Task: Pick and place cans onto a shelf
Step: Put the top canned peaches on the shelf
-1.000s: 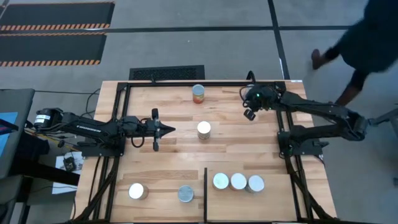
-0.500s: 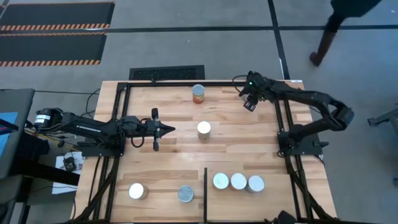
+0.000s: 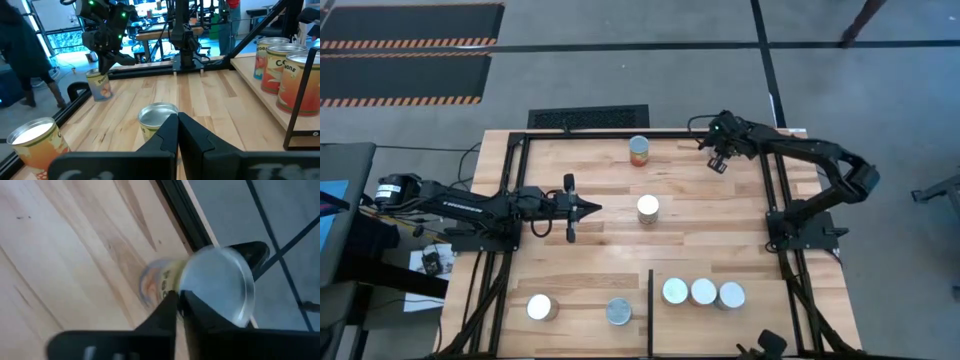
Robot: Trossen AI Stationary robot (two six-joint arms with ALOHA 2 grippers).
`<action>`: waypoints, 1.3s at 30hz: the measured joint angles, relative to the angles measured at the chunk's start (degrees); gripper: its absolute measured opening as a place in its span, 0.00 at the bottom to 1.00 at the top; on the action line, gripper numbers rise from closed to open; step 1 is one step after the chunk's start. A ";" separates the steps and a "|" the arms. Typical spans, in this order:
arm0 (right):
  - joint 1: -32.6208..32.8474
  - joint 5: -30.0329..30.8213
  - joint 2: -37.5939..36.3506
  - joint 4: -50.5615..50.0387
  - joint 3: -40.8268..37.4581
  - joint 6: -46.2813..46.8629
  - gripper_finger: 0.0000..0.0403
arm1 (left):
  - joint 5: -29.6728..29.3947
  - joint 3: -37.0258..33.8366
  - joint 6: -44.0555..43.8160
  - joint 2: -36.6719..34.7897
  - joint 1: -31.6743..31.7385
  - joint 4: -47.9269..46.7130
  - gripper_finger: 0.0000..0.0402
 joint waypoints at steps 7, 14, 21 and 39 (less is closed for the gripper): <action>0.70 -4.53 -1.20 -9.59 4.80 2.52 0.03 | 0.04 0.00 0.00 0.00 0.00 -0.01 0.00; 8.42 -4.59 -8.79 -21.60 7.43 8.09 0.01 | 0.07 0.00 0.09 0.00 0.00 -0.01 0.00; 26.94 -1.93 -21.36 -34.97 7.52 25.34 0.01 | 0.46 0.00 1.08 0.00 0.02 0.34 0.00; 91.60 -0.63 -21.30 -59.34 7.57 94.79 0.01 | 0.42 0.00 1.48 0.00 0.01 0.49 0.00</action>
